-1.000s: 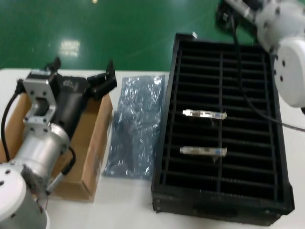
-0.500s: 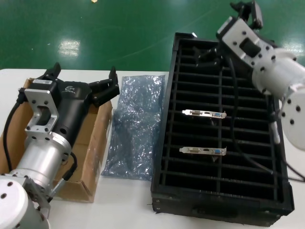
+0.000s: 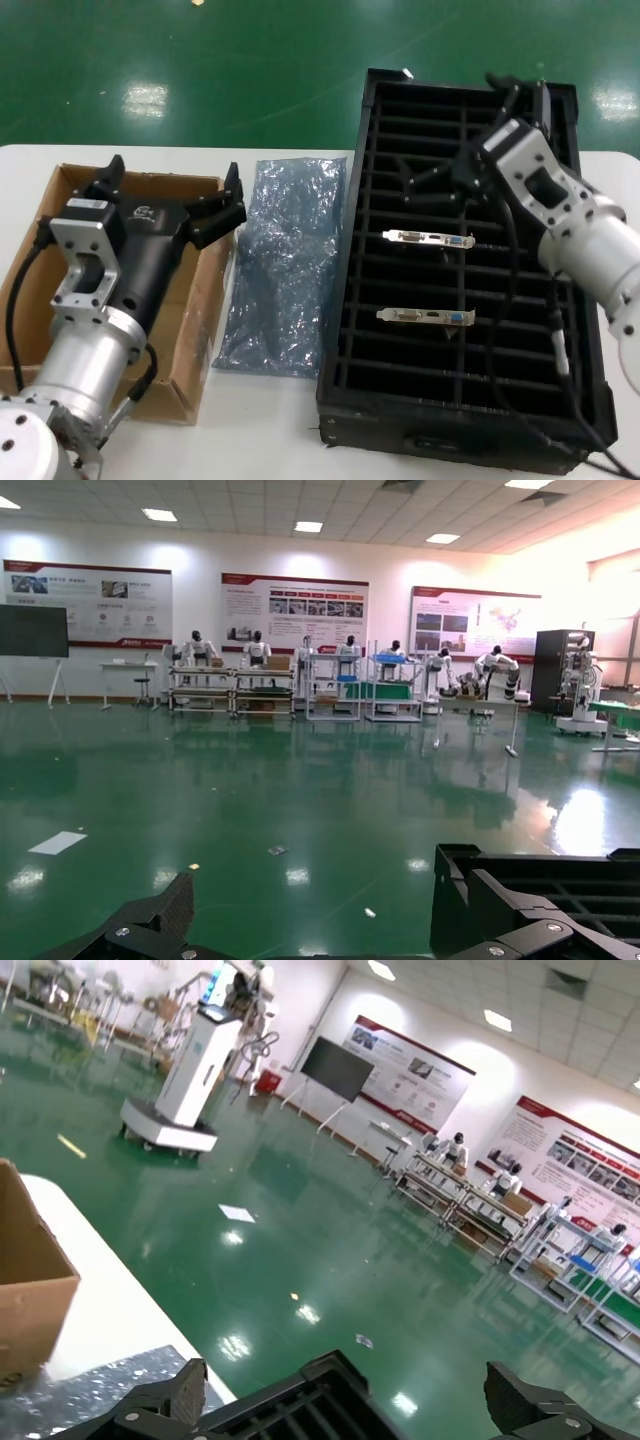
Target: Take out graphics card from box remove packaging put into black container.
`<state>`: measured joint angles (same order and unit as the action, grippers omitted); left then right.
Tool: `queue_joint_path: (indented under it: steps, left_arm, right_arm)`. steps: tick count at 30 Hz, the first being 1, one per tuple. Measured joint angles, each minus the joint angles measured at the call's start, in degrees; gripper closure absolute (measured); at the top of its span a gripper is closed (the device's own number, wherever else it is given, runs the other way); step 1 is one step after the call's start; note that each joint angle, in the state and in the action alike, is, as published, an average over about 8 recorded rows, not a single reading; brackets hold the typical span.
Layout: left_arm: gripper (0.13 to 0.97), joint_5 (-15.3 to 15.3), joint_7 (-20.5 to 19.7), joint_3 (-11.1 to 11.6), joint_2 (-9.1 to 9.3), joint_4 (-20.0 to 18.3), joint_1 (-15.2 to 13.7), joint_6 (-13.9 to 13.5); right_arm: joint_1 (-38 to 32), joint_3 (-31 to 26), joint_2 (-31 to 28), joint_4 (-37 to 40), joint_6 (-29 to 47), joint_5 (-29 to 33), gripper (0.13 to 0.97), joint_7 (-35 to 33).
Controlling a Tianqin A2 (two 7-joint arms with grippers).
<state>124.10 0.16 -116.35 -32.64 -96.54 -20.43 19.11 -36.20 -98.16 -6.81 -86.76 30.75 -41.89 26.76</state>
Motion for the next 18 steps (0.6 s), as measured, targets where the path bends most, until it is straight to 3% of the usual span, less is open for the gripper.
queue_joint_path:
  steps: [18]
  left_arm:
    - [0.132,-8.3,-0.1,9.8,6.13,1.9,8.1,-7.6]
  right_arm:
    - [14.4,2.6,-4.1,-1.9,-12.2,-24.3,0.129,-10.6]
